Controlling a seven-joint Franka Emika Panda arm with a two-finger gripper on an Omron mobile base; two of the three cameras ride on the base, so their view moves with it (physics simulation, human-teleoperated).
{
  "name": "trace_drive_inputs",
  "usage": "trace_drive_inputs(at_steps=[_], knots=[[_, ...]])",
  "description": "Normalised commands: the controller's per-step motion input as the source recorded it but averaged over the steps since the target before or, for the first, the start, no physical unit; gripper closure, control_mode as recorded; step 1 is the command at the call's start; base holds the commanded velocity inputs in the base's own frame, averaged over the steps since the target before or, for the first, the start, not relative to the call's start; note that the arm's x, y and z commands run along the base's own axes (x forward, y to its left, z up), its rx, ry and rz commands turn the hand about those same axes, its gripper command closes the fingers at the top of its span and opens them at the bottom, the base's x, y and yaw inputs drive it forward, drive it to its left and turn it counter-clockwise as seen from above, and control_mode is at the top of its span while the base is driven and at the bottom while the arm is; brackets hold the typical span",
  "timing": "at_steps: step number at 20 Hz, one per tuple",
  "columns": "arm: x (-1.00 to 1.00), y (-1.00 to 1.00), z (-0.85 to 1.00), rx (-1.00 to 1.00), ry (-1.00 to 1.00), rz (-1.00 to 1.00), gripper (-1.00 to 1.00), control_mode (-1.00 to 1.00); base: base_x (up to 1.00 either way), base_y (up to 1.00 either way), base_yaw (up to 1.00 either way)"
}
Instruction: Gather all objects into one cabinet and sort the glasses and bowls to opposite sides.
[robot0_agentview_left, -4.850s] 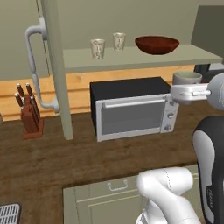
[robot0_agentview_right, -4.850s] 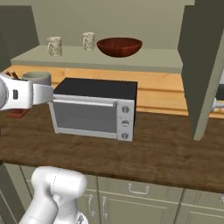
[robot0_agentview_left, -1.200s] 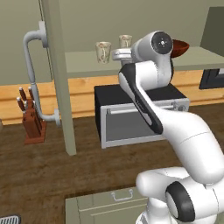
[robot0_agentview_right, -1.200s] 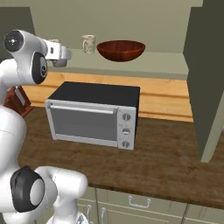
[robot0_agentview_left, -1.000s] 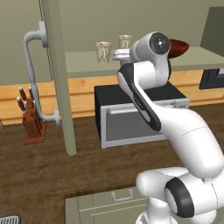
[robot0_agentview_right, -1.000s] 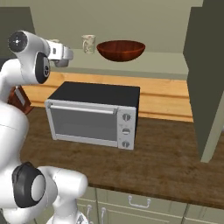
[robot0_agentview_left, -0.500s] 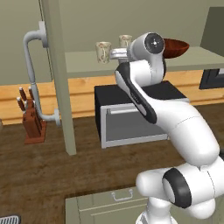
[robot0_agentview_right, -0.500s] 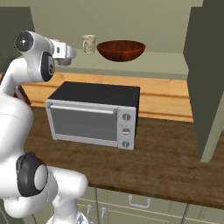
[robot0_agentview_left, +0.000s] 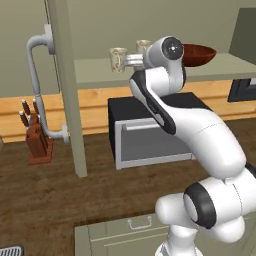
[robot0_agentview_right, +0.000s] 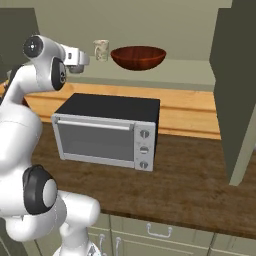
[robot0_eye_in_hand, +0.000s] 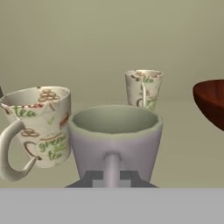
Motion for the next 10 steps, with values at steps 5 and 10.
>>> trace_drive_inputs(at_steps=[5, 10], knots=[[0.0, 0.0, -0.43, 0.0, -0.1, 0.0, 1.0, -1.0, 0.0, 0.0, 0.0], [0.23, 0.0, -0.06, 0.0, -0.03, 0.0, 1.0, -1.0, 0.0, 0.0, 0.0]])
